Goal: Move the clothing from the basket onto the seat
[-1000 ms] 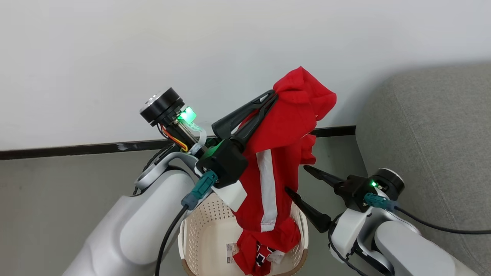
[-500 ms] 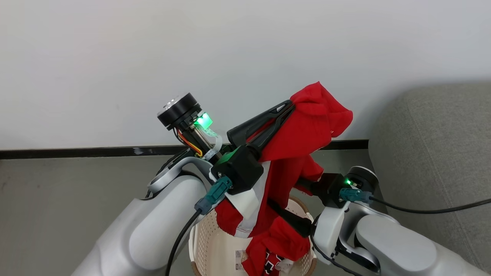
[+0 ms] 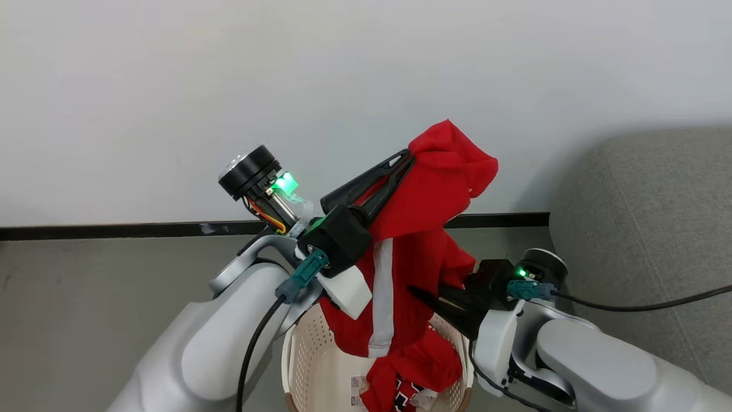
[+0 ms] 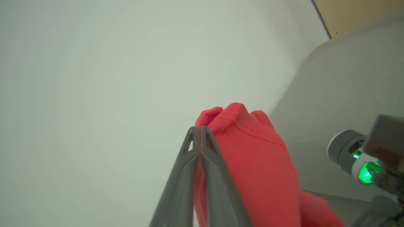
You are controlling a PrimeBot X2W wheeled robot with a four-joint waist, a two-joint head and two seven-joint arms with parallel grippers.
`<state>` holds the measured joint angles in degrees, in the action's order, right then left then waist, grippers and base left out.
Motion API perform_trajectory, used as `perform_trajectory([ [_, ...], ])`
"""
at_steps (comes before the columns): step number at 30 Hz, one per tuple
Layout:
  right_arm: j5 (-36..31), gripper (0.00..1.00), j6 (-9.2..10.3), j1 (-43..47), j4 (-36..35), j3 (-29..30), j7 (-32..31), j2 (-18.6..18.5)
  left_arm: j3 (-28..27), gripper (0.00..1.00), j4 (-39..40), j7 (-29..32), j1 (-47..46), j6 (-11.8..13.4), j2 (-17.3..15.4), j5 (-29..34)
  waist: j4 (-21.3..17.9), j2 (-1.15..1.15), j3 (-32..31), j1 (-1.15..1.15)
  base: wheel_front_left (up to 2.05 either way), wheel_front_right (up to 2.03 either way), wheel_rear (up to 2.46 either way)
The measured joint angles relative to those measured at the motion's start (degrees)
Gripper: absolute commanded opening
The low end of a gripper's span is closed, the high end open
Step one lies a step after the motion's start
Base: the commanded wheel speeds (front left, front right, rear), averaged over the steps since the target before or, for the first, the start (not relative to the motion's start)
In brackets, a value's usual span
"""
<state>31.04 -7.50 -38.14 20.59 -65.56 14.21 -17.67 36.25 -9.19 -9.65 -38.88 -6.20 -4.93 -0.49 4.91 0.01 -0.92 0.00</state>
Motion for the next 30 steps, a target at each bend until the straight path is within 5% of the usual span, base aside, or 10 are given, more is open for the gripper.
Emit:
perform_trajectory([
  [8, 2.55, 0.0, 0.0, 0.05, -1.31, 4.54, 0.1, -3.07, -2.86, 0.0, -2.72, 0.58, 4.26, 0.35, -0.07, -4.41, -1.6, 0.0, 0.1, 0.0, 0.0, 0.0, 0.0],
  [10, 2.77, 0.0, 0.0, 0.1, -2.53, 6.54, 0.13, -3.54, -3.76, 0.53, -3.35, 0.58, 5.34, 0.52, -0.03, -5.59, -2.12, 0.0, 0.12, 0.0, 0.0, 0.0, 0.0],
  [11, 2.94, 0.0, 0.0, 0.15, -3.2, 7.58, 0.15, -3.88, -4.12, 1.0, -3.64, 0.58, 5.84, 0.62, -0.01, -6.39, -2.39, 0.0, 0.13, 0.0, 0.0, 0.0, 0.0],
  [30, 4.75, 0.0, 0.0, 11.42, -7.17, 35.5, 0.16, -11.47, -5.43, 1.0, -5.78, -1.56, 13.01, 0.99, 1.56, -14.38, -8.56, -0.01, -0.48, 0.0, 0.0, 0.0, 0.0],
])
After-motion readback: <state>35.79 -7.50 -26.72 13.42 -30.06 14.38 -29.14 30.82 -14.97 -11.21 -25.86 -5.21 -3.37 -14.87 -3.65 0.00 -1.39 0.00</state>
